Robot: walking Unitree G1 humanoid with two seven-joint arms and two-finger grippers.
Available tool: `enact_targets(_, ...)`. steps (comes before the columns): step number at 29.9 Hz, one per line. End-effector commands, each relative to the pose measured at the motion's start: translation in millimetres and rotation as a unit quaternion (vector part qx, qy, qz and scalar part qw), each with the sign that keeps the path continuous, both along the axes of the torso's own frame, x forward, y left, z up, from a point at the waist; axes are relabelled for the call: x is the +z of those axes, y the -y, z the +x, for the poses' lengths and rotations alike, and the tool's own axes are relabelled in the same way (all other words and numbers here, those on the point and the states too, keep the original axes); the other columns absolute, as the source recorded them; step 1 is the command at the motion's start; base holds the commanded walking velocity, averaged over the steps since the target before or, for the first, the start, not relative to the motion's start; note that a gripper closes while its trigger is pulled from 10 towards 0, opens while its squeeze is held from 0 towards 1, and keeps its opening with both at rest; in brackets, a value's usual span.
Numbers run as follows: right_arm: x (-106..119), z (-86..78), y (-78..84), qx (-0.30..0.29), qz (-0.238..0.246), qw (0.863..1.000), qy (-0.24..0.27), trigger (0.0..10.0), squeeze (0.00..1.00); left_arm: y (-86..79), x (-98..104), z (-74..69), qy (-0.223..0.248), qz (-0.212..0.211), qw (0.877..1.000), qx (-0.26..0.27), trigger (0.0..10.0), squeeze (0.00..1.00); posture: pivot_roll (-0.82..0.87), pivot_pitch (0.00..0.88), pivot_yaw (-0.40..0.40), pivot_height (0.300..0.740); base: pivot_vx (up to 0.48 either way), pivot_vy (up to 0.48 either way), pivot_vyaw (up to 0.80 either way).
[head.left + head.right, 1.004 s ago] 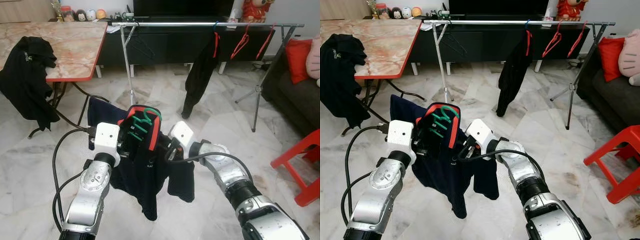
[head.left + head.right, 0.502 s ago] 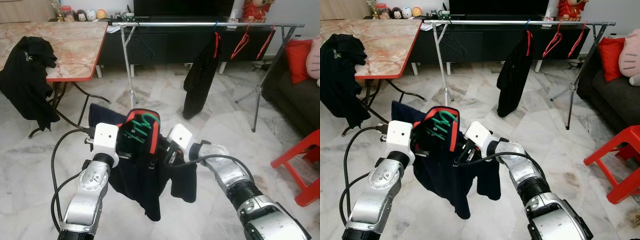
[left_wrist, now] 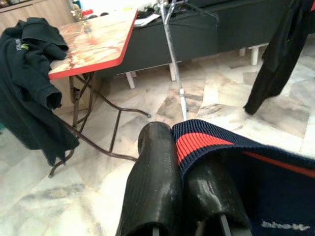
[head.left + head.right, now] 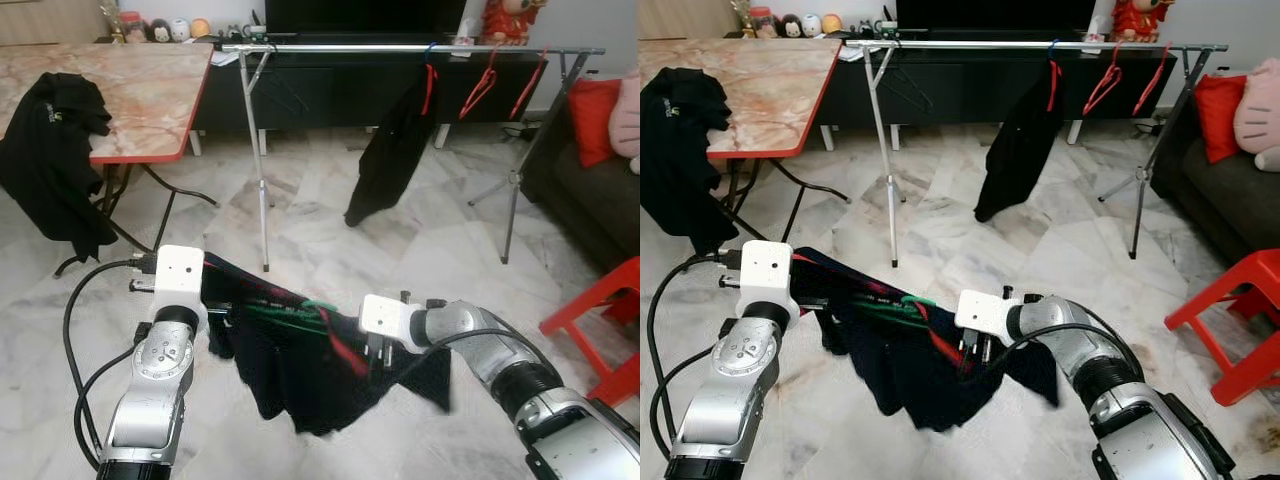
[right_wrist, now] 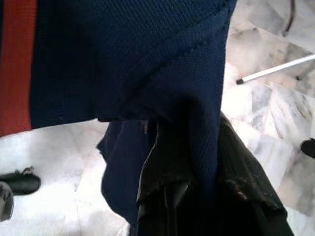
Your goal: Hang hanger
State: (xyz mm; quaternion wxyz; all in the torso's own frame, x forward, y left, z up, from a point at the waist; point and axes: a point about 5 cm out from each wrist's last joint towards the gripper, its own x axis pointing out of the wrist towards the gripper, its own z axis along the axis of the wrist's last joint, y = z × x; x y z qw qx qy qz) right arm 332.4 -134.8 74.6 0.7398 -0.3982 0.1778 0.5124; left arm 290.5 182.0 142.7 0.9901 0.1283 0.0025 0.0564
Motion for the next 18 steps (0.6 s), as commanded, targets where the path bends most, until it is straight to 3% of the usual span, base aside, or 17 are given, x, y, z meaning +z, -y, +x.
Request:
enact_targets(1, 1, -0.5, 7.7, 0.002, -0.009, 1.000, -0.004, 0.0, 0.00, -11.6, 4, -0.6, 0.005, 0.026, 0.999, 0.032, 0.0, 0.00, 0.00, 0.000, -0.038, 0.740, 0.000, 0.000, 0.00)
enact_targets(2, 4, -1.1, 8.6, 0.020, 0.001, 1.000, -0.007, 0.0, 0.00, -16.0, -2, -1.9, -0.019, 0.048, 0.998, 0.035, 0.0, 0.00, -0.01, 0.000, -0.035, 0.740, 0.000, 0.000, 0.00)
enact_targets(8, 15, -4.5, 9.6, 0.066, 0.038, 0.996, -0.035, 0.0, 0.00, -29.9, -21, -8.1, -0.081, 0.075, 0.993, 0.037, 0.0, 0.00, 0.00, 0.000, -0.030, 0.740, 0.000, 0.000, 0.00)
enact_targets(13, 18, -7.0, 12.9, 0.093, 0.036, 0.993, -0.055, 0.0, 0.00, -44.5, -35, -13.3, -0.121, 0.114, 0.985, 0.045, 0.0, 0.00, -0.01, 0.000, -0.027, 0.740, 0.000, 0.000, 0.00)
enact_targets(15, 20, -8.9, 16.5, 0.108, 0.029, 0.991, -0.068, 0.0, 0.00, -54.4, -46, -19.0, -0.147, 0.124, 0.980, 0.054, 0.0, 0.00, -0.01, 0.000, -0.028, 0.740, 0.000, 0.000, 0.00)
enact_targets(16, 23, -10.3, 22.3, 0.120, 0.029, 0.989, -0.083, 0.0, 0.00, -65.2, -58, -27.8, -0.184, 0.123, 0.973, 0.061, 0.0, 0.00, 0.00, 0.000, -0.027, 0.740, 0.000, 0.000, 0.00)
enact_targets(18, 24, -10.8, 24.5, 0.124, 0.031, 0.988, -0.090, 0.0, 0.00, -69.1, -63, -31.8, -0.198, 0.122, 0.971, 0.063, 0.0, 0.00, 0.00, 0.000, -0.029, 0.740, 0.000, 0.000, 0.00)
